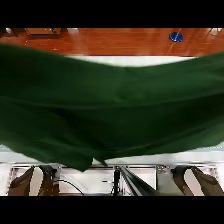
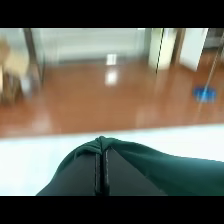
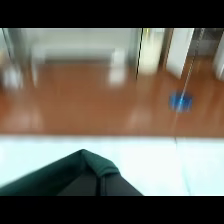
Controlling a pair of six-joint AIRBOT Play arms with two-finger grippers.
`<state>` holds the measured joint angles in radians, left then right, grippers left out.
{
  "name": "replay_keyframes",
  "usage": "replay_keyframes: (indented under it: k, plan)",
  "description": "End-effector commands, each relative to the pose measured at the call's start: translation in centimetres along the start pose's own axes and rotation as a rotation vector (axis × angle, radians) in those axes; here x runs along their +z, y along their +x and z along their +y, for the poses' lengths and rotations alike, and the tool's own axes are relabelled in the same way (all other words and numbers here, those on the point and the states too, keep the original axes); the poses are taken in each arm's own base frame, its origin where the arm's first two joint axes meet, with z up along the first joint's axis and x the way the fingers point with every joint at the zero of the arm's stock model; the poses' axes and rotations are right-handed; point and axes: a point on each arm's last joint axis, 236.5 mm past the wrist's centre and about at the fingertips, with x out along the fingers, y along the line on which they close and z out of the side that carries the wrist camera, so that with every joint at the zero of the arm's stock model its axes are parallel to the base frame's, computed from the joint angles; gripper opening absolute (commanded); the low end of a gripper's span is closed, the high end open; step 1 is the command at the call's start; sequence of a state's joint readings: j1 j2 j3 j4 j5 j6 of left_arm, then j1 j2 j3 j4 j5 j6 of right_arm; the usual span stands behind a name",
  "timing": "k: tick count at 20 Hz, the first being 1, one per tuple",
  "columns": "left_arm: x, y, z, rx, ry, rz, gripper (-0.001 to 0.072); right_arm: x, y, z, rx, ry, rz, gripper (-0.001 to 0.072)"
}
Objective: Fold the shirts.
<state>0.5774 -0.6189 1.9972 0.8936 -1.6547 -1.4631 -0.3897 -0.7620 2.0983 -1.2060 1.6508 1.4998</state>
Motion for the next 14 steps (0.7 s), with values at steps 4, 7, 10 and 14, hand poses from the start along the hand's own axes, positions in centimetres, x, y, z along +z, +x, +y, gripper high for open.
replay_keyframes:
  k: [4,7,10,14]
  plan:
    - [-9.4,10.3,6.7,-0.103,-0.214,0.423,0.0021,-11.4,14.1,-4.8,0.005,0.042,0.555,0.0016]
    - [-16.5,16.9,8.5,-0.231,-0.387,0.696,0.0020,-18.3,23.1,-6.2,0.033,0.091,0.813,0.0016]
    - [-19.3,24.2,6.4,-0.346,-0.411,0.765,0.0020,-23.1,30.6,-4.7,0.118,0.117,0.924,0.0016]
    - [-21.6,34.2,4.1,-0.368,-0.444,0.704,0.0021,-24.4,39.0,-3.3,0.141,0.077,0.794,0.0017]
